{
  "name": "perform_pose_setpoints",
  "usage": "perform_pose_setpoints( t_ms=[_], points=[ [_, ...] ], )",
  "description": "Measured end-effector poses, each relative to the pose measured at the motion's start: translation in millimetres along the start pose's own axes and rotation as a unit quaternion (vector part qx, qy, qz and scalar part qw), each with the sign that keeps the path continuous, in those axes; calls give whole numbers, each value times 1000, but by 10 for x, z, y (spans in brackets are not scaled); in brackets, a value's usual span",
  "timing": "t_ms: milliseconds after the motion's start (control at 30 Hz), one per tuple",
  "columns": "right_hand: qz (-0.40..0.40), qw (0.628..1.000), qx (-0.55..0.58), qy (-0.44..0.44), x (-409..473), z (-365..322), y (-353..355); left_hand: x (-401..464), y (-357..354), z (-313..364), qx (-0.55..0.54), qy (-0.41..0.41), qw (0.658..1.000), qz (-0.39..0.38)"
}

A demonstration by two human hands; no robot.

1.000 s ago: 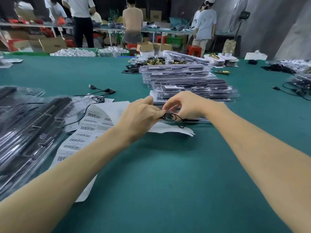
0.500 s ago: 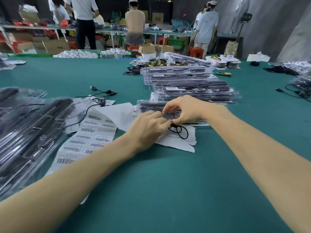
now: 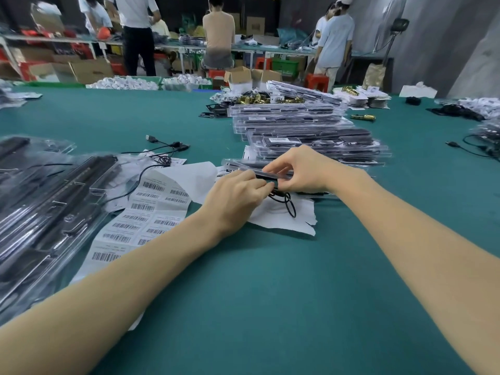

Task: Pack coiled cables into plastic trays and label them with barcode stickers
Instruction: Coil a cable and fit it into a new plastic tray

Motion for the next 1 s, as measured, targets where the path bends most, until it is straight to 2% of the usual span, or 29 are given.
perform_pose_setpoints(
  t_ms=[133, 233, 400, 667, 733, 800, 867, 933, 1000],
  points=[
    [22, 997, 71, -15, -20, 29, 58, 101, -51, -95, -48, 59, 991, -112],
    [16, 996, 78, -36, -11, 59, 83, 181, -103, -178, -65, 105, 975, -183],
    [-1, 995, 88, -52, 12, 67, 89, 269, -220, -94, 20, 105, 970, -219],
    [-15, 994, 89, -64, -80, -9, 54, 265, -289, 7, 53, 100, 960, -258],
    [32, 994, 76, -69, -172, -33, 0, 208, -309, 22, 34, 111, 959, -260],
    [163, 983, 60, -64, -336, -93, -83, 142, -339, 34, 1, 108, 959, -261],
    [294, 953, 56, -51, -553, -163, -171, 79, -349, 20, -27, 101, 961, -256],
    [312, 945, 86, -43, -726, -200, -289, 37, -337, -35, -62, 95, 962, -249],
    [272, 954, 123, -28, -803, -225, -407, 27, -326, -105, -103, 91, 960, -246]
  ],
)
Point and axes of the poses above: each hand's wrist, its own x-axis towards the middle knuckle, its own y-axis out of the back of the hand, z = x × y, the point moved 3 cm from there along x, towards the middle knuckle, and after that the axes turned 14 degrees about y, right-handed, at the moved point
